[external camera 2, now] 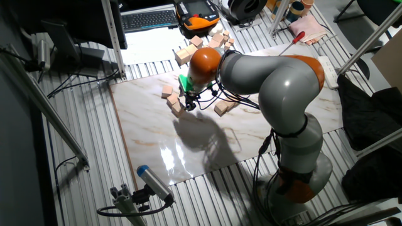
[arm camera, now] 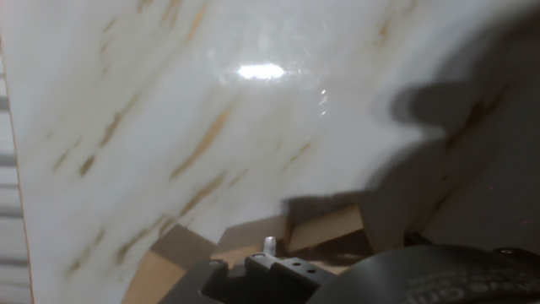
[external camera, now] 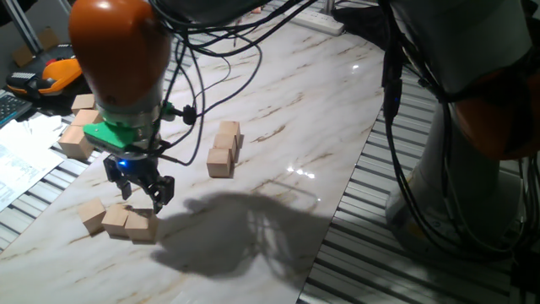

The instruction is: Stack the blocks into a pyramid shape

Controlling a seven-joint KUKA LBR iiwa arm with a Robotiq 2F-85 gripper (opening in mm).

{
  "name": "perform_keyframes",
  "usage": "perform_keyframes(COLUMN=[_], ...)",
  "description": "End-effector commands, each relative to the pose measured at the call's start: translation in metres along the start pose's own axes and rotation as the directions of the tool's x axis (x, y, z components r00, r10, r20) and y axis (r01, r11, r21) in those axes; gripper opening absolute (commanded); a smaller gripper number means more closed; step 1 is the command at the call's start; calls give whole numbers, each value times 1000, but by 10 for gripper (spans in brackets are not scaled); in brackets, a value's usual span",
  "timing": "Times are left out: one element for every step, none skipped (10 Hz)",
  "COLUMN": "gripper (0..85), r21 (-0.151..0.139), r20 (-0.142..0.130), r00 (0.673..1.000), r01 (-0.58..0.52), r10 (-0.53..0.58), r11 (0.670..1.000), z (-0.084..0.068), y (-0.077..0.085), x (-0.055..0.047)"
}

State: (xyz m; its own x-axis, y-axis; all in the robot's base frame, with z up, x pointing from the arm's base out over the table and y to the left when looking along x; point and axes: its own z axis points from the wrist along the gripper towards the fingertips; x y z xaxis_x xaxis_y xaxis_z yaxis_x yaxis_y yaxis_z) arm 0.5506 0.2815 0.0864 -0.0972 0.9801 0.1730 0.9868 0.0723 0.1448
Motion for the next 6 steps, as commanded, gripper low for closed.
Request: perform_keyframes(gripper=[680, 680, 680, 680, 680, 680], r21=[28, 24, 21, 35, 78, 119], r20=[-47, -55, -68, -64, -43, -28], r00=[973, 968, 959, 951, 931, 906], r01=[227, 245, 276, 306, 364, 422], r10=[-226, -244, -274, -304, -362, -422], r11=[973, 969, 961, 951, 928, 899], z=[-1, -1, -1, 0, 1, 1], y=[-1, -2, -3, -4, -5, -6], x=[3, 6, 10, 12, 13, 14])
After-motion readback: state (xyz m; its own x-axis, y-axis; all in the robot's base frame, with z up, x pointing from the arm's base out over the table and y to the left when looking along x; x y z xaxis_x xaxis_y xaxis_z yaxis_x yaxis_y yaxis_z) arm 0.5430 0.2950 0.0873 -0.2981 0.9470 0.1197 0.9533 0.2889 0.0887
